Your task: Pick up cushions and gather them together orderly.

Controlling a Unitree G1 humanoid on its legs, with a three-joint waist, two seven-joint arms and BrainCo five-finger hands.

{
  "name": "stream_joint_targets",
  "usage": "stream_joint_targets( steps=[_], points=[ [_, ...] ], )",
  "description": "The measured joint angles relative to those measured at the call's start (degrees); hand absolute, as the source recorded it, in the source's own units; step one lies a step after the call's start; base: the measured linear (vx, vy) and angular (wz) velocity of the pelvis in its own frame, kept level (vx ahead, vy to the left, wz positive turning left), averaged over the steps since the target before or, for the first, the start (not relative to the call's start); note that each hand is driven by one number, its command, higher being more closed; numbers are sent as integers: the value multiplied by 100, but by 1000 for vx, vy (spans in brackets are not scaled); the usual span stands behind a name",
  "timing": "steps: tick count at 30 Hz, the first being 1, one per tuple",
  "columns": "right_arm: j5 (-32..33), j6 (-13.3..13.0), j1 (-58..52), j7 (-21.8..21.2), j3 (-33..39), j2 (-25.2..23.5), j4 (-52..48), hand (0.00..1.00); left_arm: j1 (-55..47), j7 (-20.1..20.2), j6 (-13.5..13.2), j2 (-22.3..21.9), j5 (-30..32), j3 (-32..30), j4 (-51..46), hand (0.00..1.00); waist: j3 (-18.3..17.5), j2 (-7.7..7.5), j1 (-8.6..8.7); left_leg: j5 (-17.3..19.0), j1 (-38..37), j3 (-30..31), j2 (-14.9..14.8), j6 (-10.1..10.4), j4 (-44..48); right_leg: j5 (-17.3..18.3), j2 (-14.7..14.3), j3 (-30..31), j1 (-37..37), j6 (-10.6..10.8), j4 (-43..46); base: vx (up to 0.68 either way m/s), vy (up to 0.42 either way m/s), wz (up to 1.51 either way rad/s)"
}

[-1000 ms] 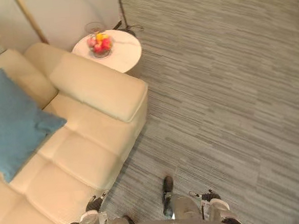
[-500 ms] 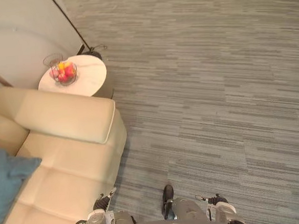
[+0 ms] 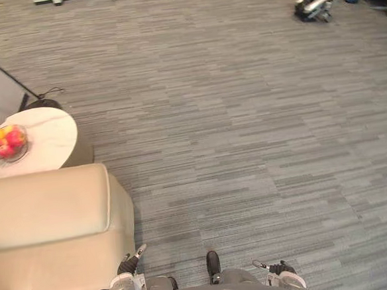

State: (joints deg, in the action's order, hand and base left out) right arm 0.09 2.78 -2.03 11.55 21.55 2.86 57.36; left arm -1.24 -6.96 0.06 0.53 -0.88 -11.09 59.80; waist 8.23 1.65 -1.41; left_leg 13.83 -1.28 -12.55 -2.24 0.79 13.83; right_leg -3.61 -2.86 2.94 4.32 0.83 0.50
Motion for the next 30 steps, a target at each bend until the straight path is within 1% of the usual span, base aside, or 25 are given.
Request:
stream_joint_targets(
  steps=[1,3,4,6,8,9,10,11,12,13,14,15,17,19,20,21,22,23,24,25,26,27,28,29,30],
  points=[
    [0,11,15,-16,-2,5,15,0,24,1,5,-2,0,3,32,0,-5,6,2,-43,-12,-6,73,-64,6,-22,5,131,25,18,-8,165,92,-66],
    [1,15,85,-24,-46,42,57,0,117,-4,7,9,1,44,127,0,-32,51,14,-77,-111,-57,160,-93,-53,-60,33,288,83,48,-4,152,99,-81],
    [1,13,117,-24,-83,56,79,0,144,-7,6,20,1,60,132,0,-35,56,10,-77,-135,-123,169,-93,-82,-103,24,270,112,35,-5,93,79,-84],
    [0,-5,256,-28,-208,38,220,0,199,-20,5,71,0,119,135,0,-42,67,14,-81,-165,-346,167,-99,-98,-240,-16,-36,195,-61,-5,51,36,-75],
    [-3,-6,283,-29,-339,38,223,0,211,-32,5,73,-2,124,143,0,-52,92,13,-98,-195,-535,204,-122,85,-402,-16,-1000,196,-291,0,15,-8,-83],
    [-3,-6,283,-29,-340,46,222,0,201,-32,5,65,-2,125,143,0,-53,96,10,-112,-183,-556,232,-104,195,-440,6,-1184,188,-348,4,-2,19,-82],
    [-8,-7,309,-24,-335,50,221,0,180,-30,4,68,-3,130,155,0,3,-49,-26,-17,21,-507,304,-124,554,-479,256,-1333,159,-406,-11,-32,41,-70],
    [-16,2,363,-15,-312,32,246,0,170,-29,-16,68,-2,231,154,0,18,-81,-28,283,22,-421,368,-397,259,-497,366,-1238,147,-376,-80,-55,68,-72],
    [-31,12,314,-6,-250,135,265,0,106,-29,-30,32,0,286,99,0,-29,130,32,-358,-162,-444,38,-232,-695,-495,237,-1425,117,-329,-255,-84,60,-70],
    [-37,21,369,-11,-235,97,268,0,82,-30,-13,26,-2,281,115,0,-14,42,-24,-409,-214,-660,172,-268,-737,-287,399,-1548,130,-276,-213,-77,80,-87],
    [-38,18,453,-23,-234,80,225,0,55,-37,-4,63,-9,281,105,0,20,141,-4,-416,-183,-868,129,-258,-752,42,589,-2260,266,-317,203,-76,114,-93],
    [-43,21,449,-21,-213,55,227,0,51,-36,-6,70,-11,308,93,0,36,167,-10,-424,-209,-1026,96,-271,-802,291,772,-2811,296,-243,579,-50,115,-73],
    [-42,14,445,-18,-201,36,231,0,44,-38,-6,173,-8,444,68,0,40,142,-5,-426,-218,-1175,80,-274,-811,454,891,-3058,229,-138,758,-37,50,-59],
    [-39,15,380,-13,-200,-61,235,0,-8,-37,-5,323,-6,501,46,0,51,12,18,-430,-250,-1446,98,-265,-799,516,967,-3011,-2,-84,763,-50,-92,-76],
    [-38,16,331,-11,-199,-90,241,0,0,-38,-5,345,-5,503,46,0,38,-86,26,-458,-253,-1562,94,-218,-799,474,964,-3014,-66,71,614,-56,-167,-61],
    [-17,4,314,-8,-139,-91,234,0,15,-36,-5,344,-3,507,37,0,53,-93,92,-485,-246,-1599,68,-157,-780,438,936,-3009,-50,59,586,-40,-146,-39],
    [5,-11,319,-4,-65,-88,227,0,15,-35,-5,342,-2,507,37,0,65,-82,138,-467,-234,-1606,37,-120,-723,450,928,-3002,-45,52,603,-44,-132,-23],
    [71,-32,333,-3,-60,-56,217,0,15,-32,-6,308,-2,547,19,0,129,-67,180,-285,-117,-1641,-129,112,-245,582,910,-2869,-21,40,724,-30,-113,-21],
    [77,-35,329,-2,-61,-45,217,0,7,-31,-5,288,-2,564,-3,0,168,-48,175,-186,-28,-1653,-254,190,113,624,885,-2814,-27,23,780,-85,-198,-53],
    [81,-56,321,6,-64,10,213,0,6,-22,-8,245,-13,579,-176,0,239,38,112,-21,400,-1642,-732,198,1433,728,729,-2618,-32,-45,878,-83,-185,-56],
    [82,-56,318,13,-64,14,213,0,-6,-22,-10,235,-13,581,-245,0,257,68,85,-30,551,-1630,-889,180,1849,740,669,-2542,-35,-62,882,-77,-221,-76],
    [101,-55,311,31,-63,28,207,0,-24,-21,-19,203,-15,584,-308,0,298,95,33,-73,840,-1533,-1137,105,2526,773,550,-2388,-49,-113,892,-7,-128,-62],
    [156,-55,316,53,-55,76,198,0,-9,-22,-19,165,-14,559,-311,0,318,176,16,-9,970,-1358,-1173,74,2803,795,495,-2277,-67,-145,910,35,-113,-76],
    [185,-53,317,115,-53,151,201,0,11,-24,-17,111,-14,539,-314,0,340,239,16,79,1110,-1037,-1102,103,2911,799,465,-2112,-70,-152,923,39,-45,-63],
    [187,-51,314,125,-53,178,207,0,17,-24,-17,92,-14,531,-324,0,348,251,4,120,1159,-905,-1026,145,2887,800,465,-2017,-67,-152,923,70,-25,-76]
  ],
)
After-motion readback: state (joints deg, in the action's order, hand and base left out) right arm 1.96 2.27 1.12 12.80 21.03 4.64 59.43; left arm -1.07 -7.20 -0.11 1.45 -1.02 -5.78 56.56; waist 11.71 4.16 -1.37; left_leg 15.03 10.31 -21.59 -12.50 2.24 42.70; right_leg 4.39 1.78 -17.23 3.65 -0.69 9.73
